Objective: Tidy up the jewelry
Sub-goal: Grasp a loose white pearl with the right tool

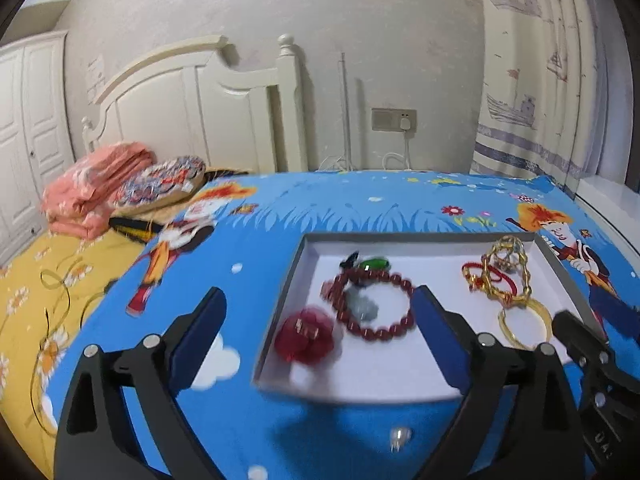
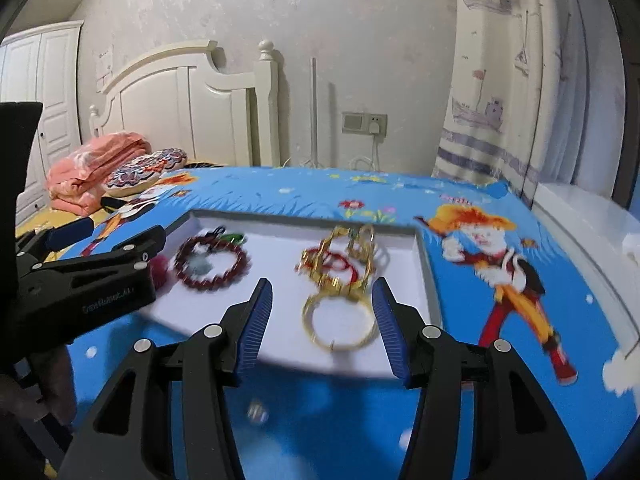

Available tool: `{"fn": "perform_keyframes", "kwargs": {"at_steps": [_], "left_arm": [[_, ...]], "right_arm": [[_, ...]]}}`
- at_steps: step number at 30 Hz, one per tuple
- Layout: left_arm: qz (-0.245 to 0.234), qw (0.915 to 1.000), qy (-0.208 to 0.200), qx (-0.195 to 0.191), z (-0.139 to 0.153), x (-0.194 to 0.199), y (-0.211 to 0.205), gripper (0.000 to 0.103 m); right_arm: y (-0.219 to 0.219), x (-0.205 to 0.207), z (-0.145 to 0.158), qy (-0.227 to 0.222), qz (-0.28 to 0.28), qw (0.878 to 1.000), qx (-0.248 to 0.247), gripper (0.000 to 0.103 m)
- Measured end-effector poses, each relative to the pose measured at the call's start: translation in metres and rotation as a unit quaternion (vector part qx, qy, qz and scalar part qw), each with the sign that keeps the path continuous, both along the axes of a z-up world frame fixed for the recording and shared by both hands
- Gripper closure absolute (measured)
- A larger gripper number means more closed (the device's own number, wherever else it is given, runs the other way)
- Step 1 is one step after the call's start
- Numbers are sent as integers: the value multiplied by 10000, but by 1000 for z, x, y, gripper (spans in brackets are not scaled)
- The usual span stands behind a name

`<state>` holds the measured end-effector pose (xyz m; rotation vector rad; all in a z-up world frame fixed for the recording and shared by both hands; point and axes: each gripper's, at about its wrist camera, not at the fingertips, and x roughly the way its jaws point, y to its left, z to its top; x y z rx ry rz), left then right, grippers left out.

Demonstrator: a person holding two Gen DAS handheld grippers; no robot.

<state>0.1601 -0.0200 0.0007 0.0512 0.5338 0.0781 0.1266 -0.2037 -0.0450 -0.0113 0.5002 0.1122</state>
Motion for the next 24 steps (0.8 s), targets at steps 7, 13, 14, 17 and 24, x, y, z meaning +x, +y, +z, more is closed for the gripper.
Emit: {"fn": "perform_keyframes", "kwargs": {"at_steps": [7,13,14,17,24], "left_arm": [[-43,9998,181,-91,-22,-24,3,12],[-195,9997,103,-79,-39,-47,1,12],[-229,9997,8,-68,-38,-52,1,11],[-241,9996,-131,56,-38,-59,0,9],[-406,9991,102,-40,-51,-68,2,9]], "right_arm": [[4,-28,-15,-8,13,10000,-67,53],[6,-38,-33,79,56,10000,-11,53],[7,-38,-35,108,67,9999,-9,53],[7,-40,-38,128,71,9999,22,53],[13,-38,-46,177,157,9997,3,53]]}}
